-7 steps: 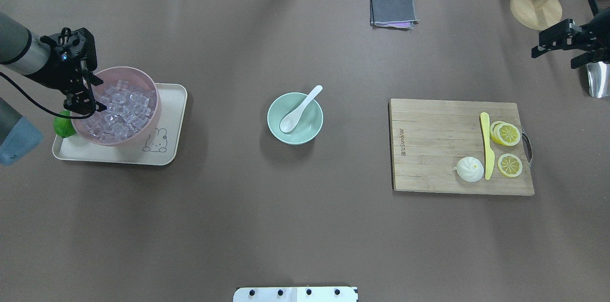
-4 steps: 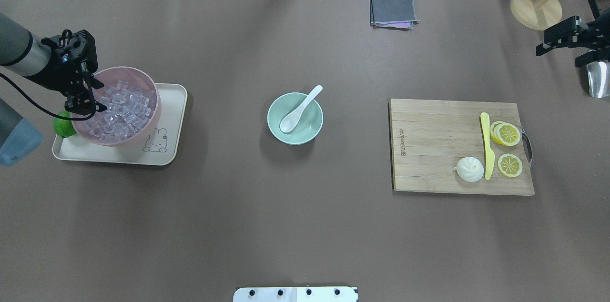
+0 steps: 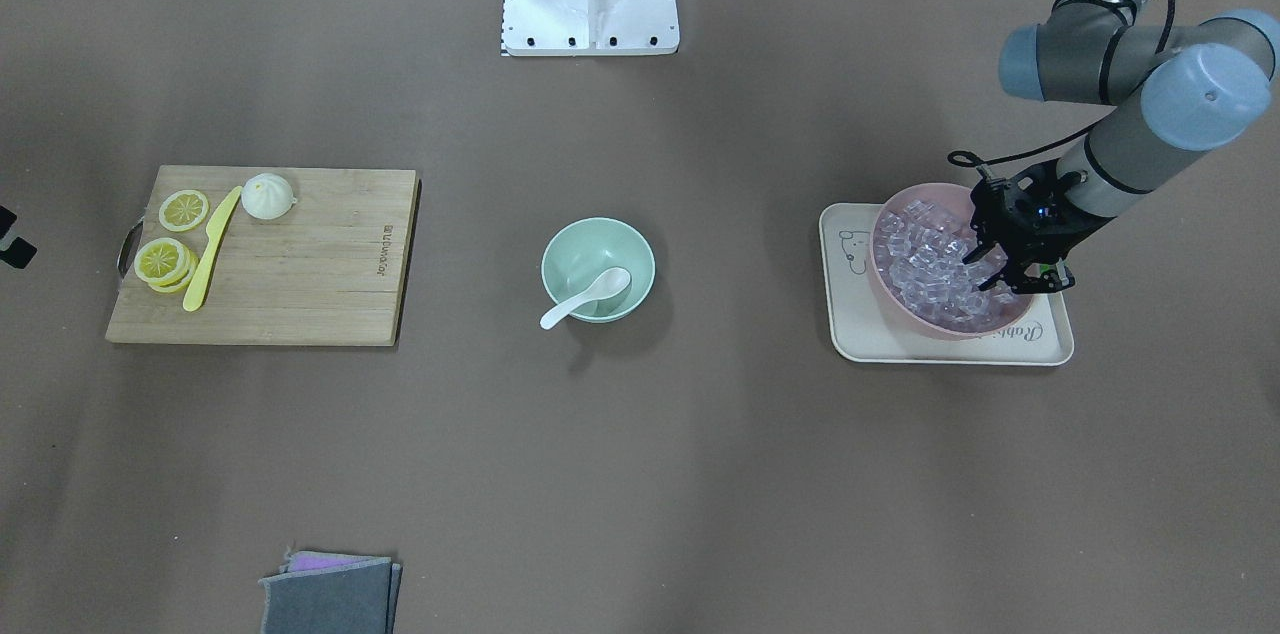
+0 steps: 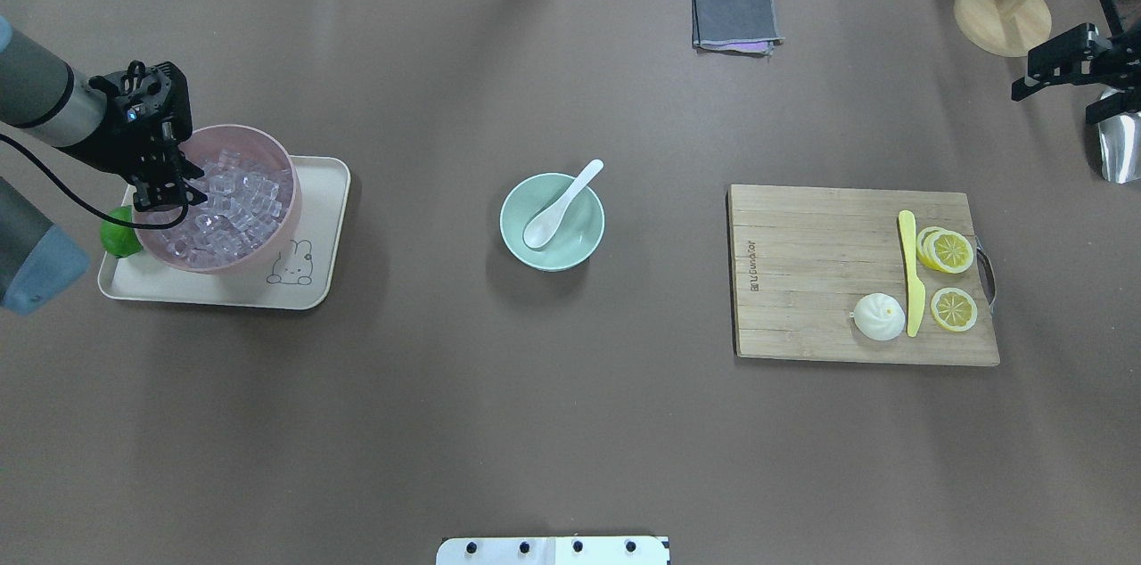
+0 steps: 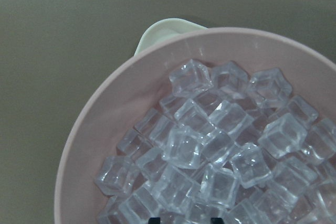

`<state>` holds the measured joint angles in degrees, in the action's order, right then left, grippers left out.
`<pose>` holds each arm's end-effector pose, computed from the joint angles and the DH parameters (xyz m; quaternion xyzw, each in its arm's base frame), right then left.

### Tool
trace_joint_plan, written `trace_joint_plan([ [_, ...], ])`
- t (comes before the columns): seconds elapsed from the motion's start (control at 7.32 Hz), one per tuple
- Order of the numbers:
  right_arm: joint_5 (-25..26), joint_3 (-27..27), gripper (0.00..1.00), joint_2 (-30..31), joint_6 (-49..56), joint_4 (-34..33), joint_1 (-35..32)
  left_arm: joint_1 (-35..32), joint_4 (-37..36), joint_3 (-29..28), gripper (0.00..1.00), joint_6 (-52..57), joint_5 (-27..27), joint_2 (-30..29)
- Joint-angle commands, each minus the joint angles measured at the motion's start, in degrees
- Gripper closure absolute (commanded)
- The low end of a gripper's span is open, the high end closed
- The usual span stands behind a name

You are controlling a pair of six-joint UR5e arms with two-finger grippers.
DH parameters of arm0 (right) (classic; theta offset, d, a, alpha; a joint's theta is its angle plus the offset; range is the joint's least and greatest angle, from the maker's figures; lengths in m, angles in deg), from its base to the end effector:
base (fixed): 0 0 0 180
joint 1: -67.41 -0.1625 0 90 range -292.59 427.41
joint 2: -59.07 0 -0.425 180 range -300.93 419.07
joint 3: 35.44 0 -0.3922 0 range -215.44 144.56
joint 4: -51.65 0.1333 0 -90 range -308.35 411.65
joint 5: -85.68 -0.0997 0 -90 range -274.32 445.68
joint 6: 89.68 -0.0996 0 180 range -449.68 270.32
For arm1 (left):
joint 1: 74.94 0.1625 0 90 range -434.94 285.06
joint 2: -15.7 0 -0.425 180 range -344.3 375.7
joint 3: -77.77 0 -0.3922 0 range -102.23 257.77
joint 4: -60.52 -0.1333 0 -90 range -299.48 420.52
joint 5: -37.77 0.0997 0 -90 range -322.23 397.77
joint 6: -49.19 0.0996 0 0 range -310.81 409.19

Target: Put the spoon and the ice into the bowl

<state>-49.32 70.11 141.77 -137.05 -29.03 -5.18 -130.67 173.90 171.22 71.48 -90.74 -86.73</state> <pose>-0.1008 -0.5315 0.4383 0.0192 -0.4476 0.1270 0.8849 0.2763 -0.5320 0.4675 0.2830 0.3420 0.5188 0.7306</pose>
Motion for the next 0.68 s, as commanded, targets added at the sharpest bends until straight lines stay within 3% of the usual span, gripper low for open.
trace_joint_plan([
  [0.0,-0.09,0.18,0.0,-0.26,0.0,0.0,-0.01,0.01,-0.18,0.24,1.0,-0.23,0.1,-0.13],
  [0.27,-0.87,0.09,0.0,-0.26,0.44,0.0,-0.62,0.01,-5.24,2.68,1.0,-4.07,-0.6,-3.63],
  [0.55,-1.06,0.09,0.0,0.27,2.54,0.0,-0.88,0.09,-19.54,11.45,1.0,-11.27,-0.69,-9.33],
])
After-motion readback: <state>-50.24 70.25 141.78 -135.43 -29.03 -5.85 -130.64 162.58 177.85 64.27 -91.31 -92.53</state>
